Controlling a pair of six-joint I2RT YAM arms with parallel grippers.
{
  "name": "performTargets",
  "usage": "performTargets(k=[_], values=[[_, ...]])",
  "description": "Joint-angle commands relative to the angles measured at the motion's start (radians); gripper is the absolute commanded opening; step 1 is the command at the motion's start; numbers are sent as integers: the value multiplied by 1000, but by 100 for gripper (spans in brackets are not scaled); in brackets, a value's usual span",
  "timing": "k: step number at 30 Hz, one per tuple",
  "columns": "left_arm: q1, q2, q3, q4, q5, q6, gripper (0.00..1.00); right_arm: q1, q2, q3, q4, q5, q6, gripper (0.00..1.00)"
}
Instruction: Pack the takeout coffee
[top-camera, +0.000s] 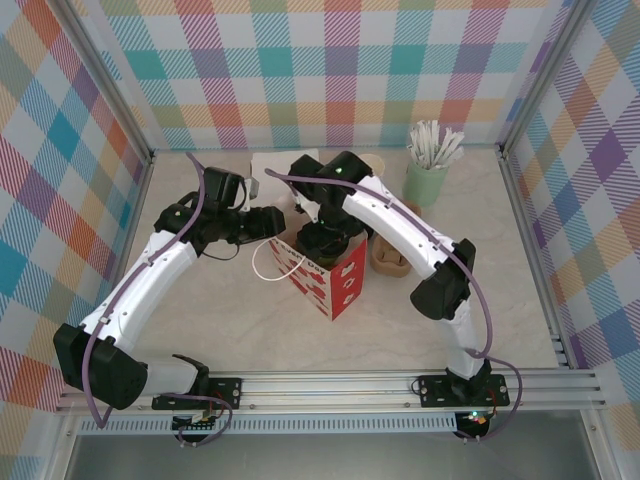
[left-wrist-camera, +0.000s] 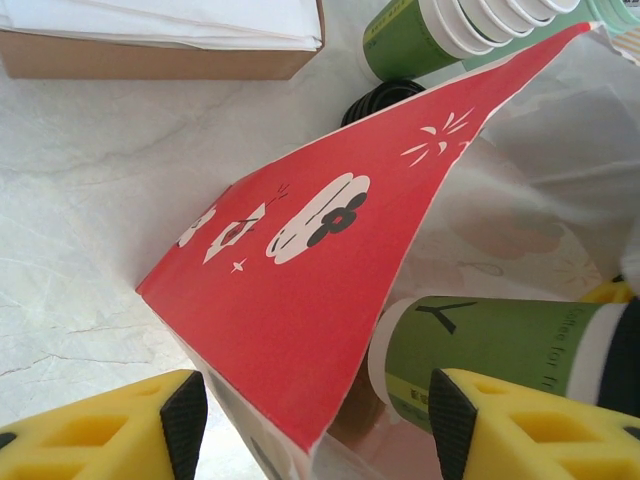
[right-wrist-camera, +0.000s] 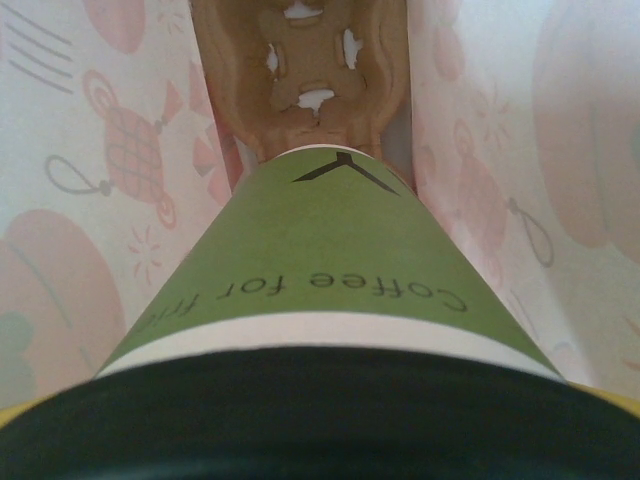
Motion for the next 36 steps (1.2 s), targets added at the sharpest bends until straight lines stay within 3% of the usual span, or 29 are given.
performTargets(k=[1,36], values=[[5,-14,0,-4,6,17,63,4,11,-21,-168,16,-24,77],[5,14,34,-21,-6,20,65,4,5,-150,-60,27,-105,77]])
